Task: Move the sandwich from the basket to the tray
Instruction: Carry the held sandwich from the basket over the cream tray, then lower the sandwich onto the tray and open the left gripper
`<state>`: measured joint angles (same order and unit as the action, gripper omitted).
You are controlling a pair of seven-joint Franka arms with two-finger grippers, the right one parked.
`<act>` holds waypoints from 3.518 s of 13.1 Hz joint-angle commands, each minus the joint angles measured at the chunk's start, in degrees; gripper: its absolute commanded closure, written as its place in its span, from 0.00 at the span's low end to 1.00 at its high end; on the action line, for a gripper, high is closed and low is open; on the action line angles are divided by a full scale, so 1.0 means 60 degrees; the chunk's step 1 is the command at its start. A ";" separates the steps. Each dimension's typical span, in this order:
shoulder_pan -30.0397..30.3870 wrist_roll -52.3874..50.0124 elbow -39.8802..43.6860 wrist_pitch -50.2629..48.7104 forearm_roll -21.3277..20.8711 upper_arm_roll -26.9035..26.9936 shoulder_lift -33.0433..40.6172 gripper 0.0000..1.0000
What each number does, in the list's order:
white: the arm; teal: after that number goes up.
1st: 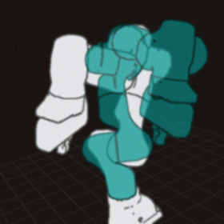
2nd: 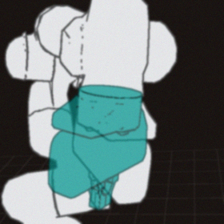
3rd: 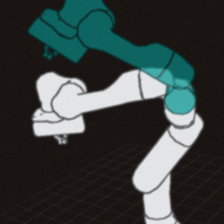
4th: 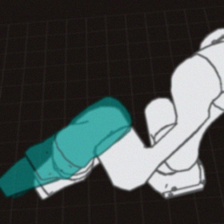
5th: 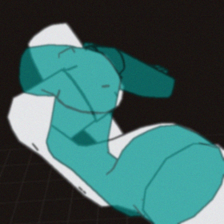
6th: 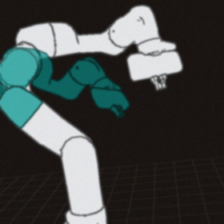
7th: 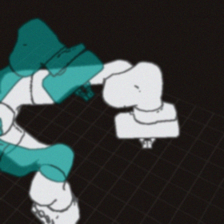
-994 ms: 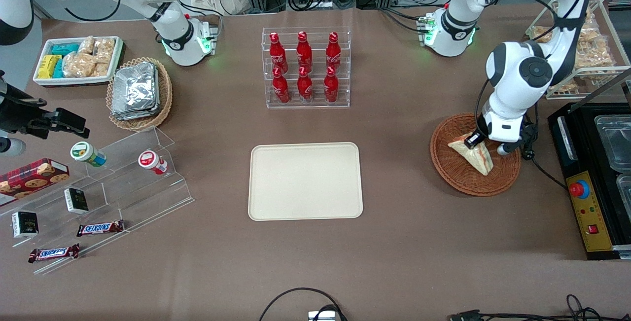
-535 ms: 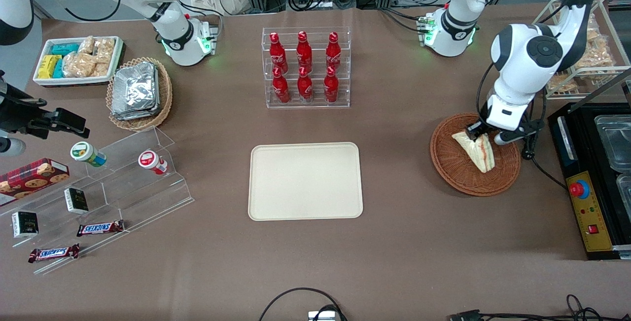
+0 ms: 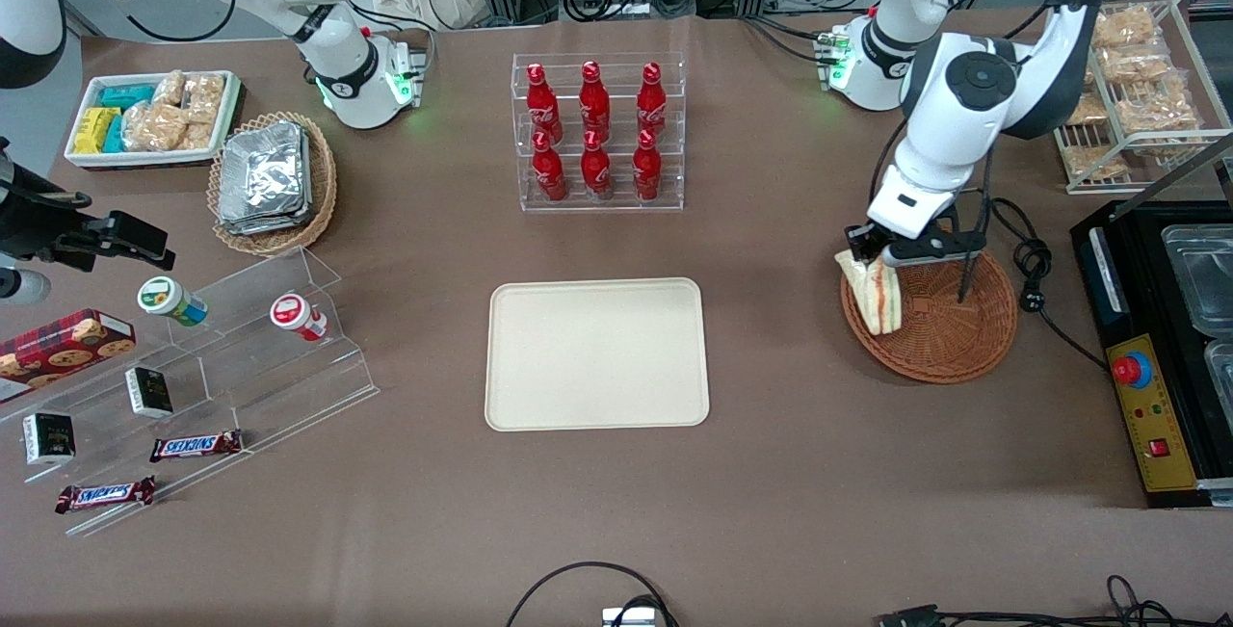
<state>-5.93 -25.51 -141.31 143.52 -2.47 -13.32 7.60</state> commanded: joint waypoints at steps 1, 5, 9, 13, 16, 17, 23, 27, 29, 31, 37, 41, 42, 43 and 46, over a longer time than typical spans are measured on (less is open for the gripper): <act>0.0035 0.0033 0.0552 -0.0497 -0.0087 -0.0444 -0.0021 0.78; 0.0035 -0.0537 0.1430 -0.0833 -0.0087 -0.1118 -0.0605 0.78; 0.0035 -0.1414 0.2953 -0.1772 -0.0116 -0.1923 -0.1645 0.78; 0.0006 -0.2893 0.4008 -0.1816 -0.1198 -0.2626 -0.2874 0.78; -0.0520 -0.3641 0.5207 -0.2196 -0.1814 -0.2731 -0.4016 0.78; -0.0695 -0.3919 0.5633 -0.2328 -0.2135 -0.2731 -0.4426 0.78; -0.1502 -0.4332 0.7029 -0.2593 -0.3352 -0.2731 -0.6246 0.74; -0.1781 -0.4974 0.7058 -0.2534 -0.4156 -0.2716 -0.6773 0.72; -0.1795 -0.5400 0.7276 -0.2505 -0.4656 -0.2716 -0.7182 0.72; -0.1810 -0.5460 0.7409 -0.2476 -0.4833 -0.2716 -0.7447 0.72; -0.1795 -0.5460 0.7790 -0.1788 -0.4804 -0.2716 -0.7887 0.70; -0.1825 -0.5431 0.7790 -0.1452 -0.4906 -0.2716 -0.8180 0.66; -0.1912 -0.5445 0.7790 -0.1436 -0.5008 -0.2716 -0.8239 0.65; -0.2043 -0.5460 0.7790 -0.1406 -0.5038 -0.2716 -0.8254 0.65; -0.2059 -0.5460 0.7790 -0.1406 -0.5053 -0.2702 -0.8312 0.56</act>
<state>-17.50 -56.92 -96.14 135.16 -31.42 -29.68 -41.14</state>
